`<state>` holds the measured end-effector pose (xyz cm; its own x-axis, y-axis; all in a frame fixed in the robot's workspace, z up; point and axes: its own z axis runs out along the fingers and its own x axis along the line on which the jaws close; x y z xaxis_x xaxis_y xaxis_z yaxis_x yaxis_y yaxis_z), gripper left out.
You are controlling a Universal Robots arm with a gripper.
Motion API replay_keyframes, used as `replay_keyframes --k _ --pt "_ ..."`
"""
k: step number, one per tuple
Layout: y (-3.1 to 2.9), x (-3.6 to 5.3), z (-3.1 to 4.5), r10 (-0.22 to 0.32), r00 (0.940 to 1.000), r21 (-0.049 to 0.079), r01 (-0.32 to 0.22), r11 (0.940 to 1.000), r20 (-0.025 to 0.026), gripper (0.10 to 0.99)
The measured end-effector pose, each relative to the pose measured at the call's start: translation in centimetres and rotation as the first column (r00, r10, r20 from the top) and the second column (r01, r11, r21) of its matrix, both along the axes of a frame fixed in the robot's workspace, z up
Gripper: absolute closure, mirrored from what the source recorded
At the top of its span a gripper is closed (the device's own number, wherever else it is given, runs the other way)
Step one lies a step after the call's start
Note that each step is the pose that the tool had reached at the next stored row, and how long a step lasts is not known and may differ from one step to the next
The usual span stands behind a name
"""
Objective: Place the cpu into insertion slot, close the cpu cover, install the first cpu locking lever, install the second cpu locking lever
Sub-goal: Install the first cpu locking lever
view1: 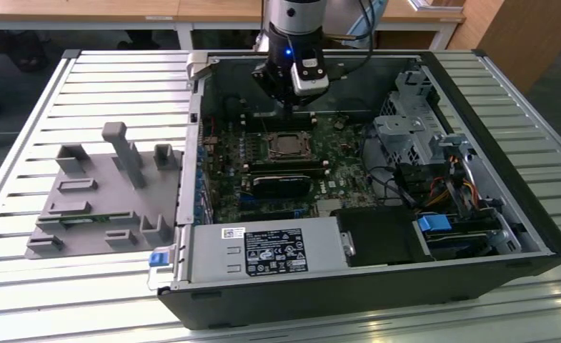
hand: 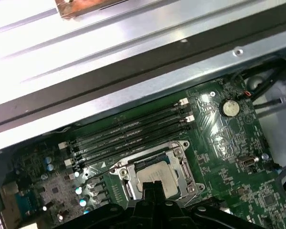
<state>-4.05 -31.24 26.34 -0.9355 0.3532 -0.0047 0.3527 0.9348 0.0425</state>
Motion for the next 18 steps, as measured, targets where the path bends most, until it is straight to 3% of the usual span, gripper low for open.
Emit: replay_keyframes --k 4,10,13,18 --pt "0.0 0.0 -0.03 0.072 0.9974 0.0 -0.072 0.9974 0.0 0.98" --pt "0.0 0.0 -0.06 0.164 0.9865 0.0 -0.164 0.9865 0.0 0.98" --pt "0.0 -0.11 -0.08 0.18 0.9836 0.0 -0.18 0.9836 0.0002 0.98" --pt "0.0 -1.06 -0.08 0.181 0.9836 0.0 -0.181 0.9836 0.0019 0.98"
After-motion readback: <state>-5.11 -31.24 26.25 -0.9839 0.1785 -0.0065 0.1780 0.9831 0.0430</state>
